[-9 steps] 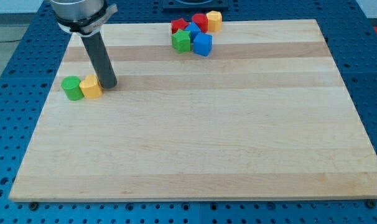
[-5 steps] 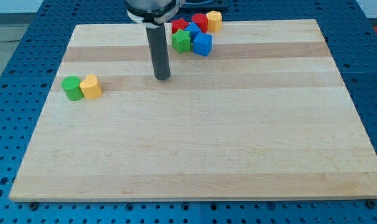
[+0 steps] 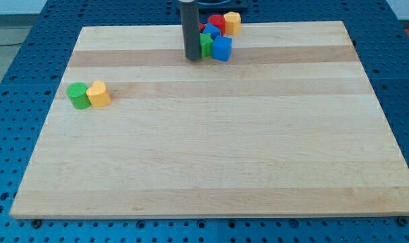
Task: Move blue cube below to the yellow hexagon
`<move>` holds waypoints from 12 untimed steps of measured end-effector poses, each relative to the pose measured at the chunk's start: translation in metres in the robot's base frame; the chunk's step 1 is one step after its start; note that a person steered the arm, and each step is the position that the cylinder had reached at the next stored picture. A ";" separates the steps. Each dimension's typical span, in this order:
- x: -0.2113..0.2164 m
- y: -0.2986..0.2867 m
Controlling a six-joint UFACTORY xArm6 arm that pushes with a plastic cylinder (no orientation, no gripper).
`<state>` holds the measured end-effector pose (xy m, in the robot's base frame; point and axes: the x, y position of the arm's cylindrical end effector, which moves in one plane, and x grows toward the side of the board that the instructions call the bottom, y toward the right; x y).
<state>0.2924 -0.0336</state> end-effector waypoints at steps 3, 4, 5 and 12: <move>0.026 0.034; 0.033 0.053; 0.021 0.060; -0.017 0.066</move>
